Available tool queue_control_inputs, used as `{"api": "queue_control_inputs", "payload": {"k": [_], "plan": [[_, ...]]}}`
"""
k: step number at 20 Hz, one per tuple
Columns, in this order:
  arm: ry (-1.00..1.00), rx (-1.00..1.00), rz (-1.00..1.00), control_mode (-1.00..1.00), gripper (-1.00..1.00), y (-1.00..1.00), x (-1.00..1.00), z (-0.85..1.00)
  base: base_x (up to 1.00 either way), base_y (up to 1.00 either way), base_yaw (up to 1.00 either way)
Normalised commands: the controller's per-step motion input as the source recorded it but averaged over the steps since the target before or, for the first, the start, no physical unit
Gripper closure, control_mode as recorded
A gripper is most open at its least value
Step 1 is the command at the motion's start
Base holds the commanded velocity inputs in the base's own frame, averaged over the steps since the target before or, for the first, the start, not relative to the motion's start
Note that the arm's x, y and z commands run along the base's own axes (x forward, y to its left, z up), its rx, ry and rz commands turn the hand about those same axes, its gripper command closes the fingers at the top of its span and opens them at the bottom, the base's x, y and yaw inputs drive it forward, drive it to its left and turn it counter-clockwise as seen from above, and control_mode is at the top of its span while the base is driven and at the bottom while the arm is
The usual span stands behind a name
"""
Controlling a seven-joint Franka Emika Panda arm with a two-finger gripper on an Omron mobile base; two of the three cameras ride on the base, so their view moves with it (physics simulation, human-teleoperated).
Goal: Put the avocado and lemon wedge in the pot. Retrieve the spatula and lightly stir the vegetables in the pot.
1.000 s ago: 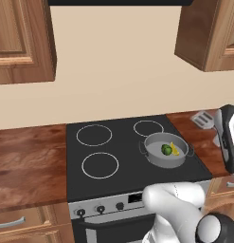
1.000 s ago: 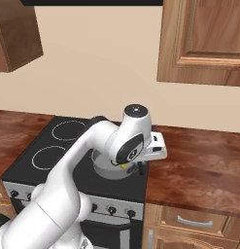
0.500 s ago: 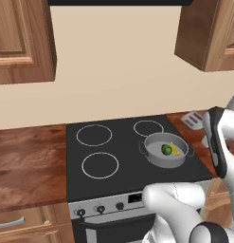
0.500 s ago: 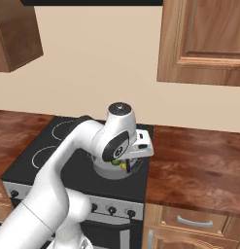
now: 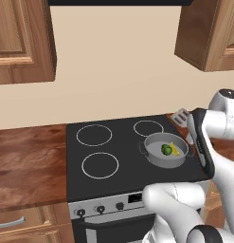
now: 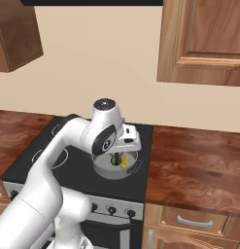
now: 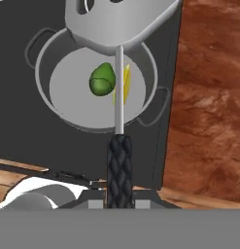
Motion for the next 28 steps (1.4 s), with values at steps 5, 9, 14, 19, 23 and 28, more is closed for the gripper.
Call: {"api": "queue_control_inputs", "payload": {"k": [5, 9, 14, 19, 23, 28], "plan": [[0.22, -0.14, -0.14, -1.0, 1.0, 0.09, 0.4, -0.06, 0.0, 0.0, 0.0], [0.47, -0.15, 0.0, -1.0, 1.0, -0.07, 0.98, 0.04, 0.0, 0.0, 0.0], [0.24, -0.02, 0.21, -1.0, 1.0, -0.14, 0.8, 0.03, 0.0, 0.0, 0.0], [0.0, 0.0, 0.14, -1.0, 1.0, -0.18, 0.03, -0.15, 0.0, 0.0, 0.0], [0.27, 0.0, 0.12, -1.0, 1.0, 0.0, 0.46, -0.31, 0.0, 0.0, 0.0], [0.4, 0.02, 0.27, -1.0, 1.0, -0.02, 0.51, 0.0, 0.0, 0.0, 0.0]]}}
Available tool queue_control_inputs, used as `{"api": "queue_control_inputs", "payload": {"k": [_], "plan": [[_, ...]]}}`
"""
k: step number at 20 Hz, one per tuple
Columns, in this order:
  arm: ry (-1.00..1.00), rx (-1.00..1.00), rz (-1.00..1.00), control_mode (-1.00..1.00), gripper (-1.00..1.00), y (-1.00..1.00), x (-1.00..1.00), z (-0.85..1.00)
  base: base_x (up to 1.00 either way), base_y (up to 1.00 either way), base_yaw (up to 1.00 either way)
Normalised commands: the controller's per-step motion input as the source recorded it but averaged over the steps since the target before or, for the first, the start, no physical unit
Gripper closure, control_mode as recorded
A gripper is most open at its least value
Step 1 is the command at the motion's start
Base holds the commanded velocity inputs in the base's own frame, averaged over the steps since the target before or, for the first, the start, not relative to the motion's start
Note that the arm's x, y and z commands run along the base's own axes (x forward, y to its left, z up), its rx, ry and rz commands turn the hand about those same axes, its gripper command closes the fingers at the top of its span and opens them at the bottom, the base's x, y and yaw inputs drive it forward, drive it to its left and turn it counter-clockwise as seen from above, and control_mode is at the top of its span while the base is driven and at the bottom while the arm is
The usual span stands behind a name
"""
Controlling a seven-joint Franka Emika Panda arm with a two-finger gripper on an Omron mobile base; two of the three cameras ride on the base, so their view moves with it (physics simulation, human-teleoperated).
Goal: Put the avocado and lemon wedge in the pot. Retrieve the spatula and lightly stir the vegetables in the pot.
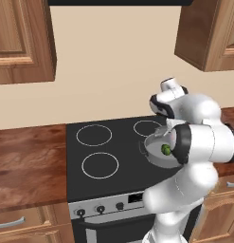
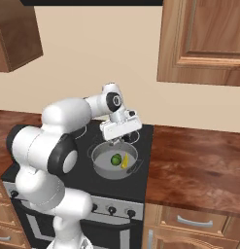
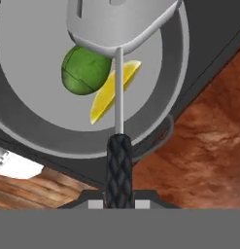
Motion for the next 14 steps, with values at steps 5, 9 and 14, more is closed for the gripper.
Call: {"api": "queue_control_inputs", "payload": {"k": [5, 9, 14], "plan": [[0.13, 0.04, 0.39, -1.0, 1.0, -0.17, 0.29, -0.2, 0.0, 0.0, 0.0], [0.02, 0.0, 0.12, -1.0, 1.0, -0.29, 0.34, -0.11, 0.0, 0.0, 0.0], [0.01, 0.0, 0.0, -1.0, 1.0, -0.4, 0.22, -0.03, 0.0, 0.0, 0.0]]}}
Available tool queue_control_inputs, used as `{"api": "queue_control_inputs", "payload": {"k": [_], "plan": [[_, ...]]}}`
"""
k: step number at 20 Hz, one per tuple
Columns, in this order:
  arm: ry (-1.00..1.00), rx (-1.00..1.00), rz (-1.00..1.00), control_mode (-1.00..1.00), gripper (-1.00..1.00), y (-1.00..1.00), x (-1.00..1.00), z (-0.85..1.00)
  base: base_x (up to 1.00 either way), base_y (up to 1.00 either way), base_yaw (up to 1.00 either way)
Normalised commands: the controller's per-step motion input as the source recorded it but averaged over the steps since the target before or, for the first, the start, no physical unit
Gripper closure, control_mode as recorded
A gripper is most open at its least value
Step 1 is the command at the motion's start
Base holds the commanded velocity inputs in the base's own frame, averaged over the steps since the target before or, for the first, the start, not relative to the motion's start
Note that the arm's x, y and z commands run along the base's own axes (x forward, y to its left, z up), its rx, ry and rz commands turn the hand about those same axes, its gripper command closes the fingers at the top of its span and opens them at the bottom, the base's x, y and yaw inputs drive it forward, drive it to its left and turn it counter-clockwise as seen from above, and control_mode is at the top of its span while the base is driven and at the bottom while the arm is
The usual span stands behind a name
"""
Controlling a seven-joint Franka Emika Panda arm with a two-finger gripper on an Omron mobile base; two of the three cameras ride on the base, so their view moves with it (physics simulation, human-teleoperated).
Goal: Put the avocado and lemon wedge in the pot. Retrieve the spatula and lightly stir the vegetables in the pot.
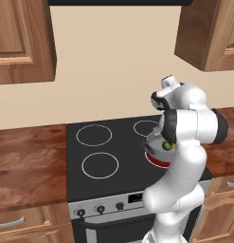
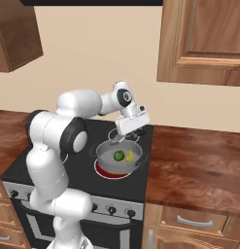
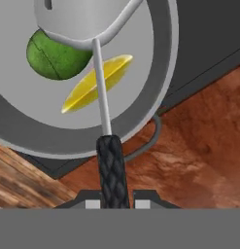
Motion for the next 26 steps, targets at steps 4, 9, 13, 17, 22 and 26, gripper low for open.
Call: {"api": "queue_control_inputs", "payload": {"k": [4, 9, 13, 17, 22, 26], "plan": [[0.0, 0.0, 0.0, -1.0, 1.0, -0.18, 0.0, -0.07, 0.0, 0.0, 0.0], [0.0, 0.0, 0.0, -1.0, 1.0, -0.1, 0.0, -0.09, 0.0, 0.0, 0.0], [0.0, 0.0, 0.02, -1.0, 1.0, -0.09, -0.25, -0.08, 0.0, 0.0, 0.0], [0.02, 0.0, 0.0, -1.0, 1.0, -0.18, -0.18, -0.39, 0.0, 0.0, 0.0], [0.06, 0.0, 0.0, -1.0, 1.0, -0.21, -0.13, -0.33, 0.0, 0.0, 0.0], [0.05, 0.0, 0.0, -1.0, 1.0, -0.39, -0.13, -0.14, 0.0, 0.0, 0.0]]}}
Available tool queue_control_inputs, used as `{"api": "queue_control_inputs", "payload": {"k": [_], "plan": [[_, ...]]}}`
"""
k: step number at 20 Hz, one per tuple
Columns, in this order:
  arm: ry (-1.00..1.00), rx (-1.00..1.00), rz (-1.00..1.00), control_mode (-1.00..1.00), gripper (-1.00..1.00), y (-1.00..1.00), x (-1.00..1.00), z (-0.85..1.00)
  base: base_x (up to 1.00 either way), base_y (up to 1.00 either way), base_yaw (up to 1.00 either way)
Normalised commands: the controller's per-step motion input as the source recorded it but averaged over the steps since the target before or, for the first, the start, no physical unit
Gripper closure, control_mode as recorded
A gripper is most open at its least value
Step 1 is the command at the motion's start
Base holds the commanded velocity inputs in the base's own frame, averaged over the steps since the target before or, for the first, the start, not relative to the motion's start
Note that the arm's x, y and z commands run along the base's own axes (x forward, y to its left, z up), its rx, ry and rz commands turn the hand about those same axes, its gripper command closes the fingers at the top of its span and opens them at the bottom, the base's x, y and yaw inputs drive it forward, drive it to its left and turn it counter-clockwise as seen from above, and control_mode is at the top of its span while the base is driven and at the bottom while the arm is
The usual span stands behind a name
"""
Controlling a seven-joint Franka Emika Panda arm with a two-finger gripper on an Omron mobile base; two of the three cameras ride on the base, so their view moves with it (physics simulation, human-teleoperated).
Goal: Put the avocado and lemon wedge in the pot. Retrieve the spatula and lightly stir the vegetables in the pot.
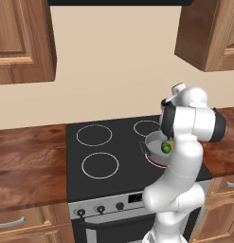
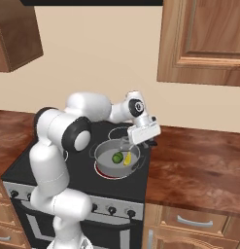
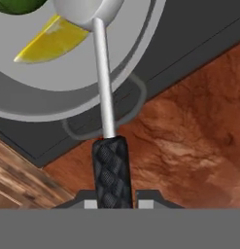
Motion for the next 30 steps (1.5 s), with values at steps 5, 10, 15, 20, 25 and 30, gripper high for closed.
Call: {"api": "queue_control_inputs", "payload": {"k": [5, 10, 15, 20, 25, 30], "plan": [[0.01, 0.0, 0.0, -1.0, 1.0, -0.31, -0.3, 0.0, 0.0, 0.0, 0.0], [0.02, -0.04, 0.0, -1.0, 1.0, -0.09, -0.09, -0.18, 0.0, 0.0, 0.0], [0.1, -0.12, -0.01, -1.0, 1.0, 0.0, 0.13, -0.2, 0.0, 0.0, 0.0], [0.03, 0.0, 0.0, -1.0, 1.0, 0.0, -0.07, 0.33, 0.0, 0.0, 0.0], [0.0, 0.0, 0.0, -1.0, 1.0, 0.0, -0.32, 0.26, 0.0, 0.0, 0.0], [0.2, -0.06, 0.0, -1.0, 1.0, -0.02, -0.16, -0.06, 0.0, 0.0, 0.0]]}}
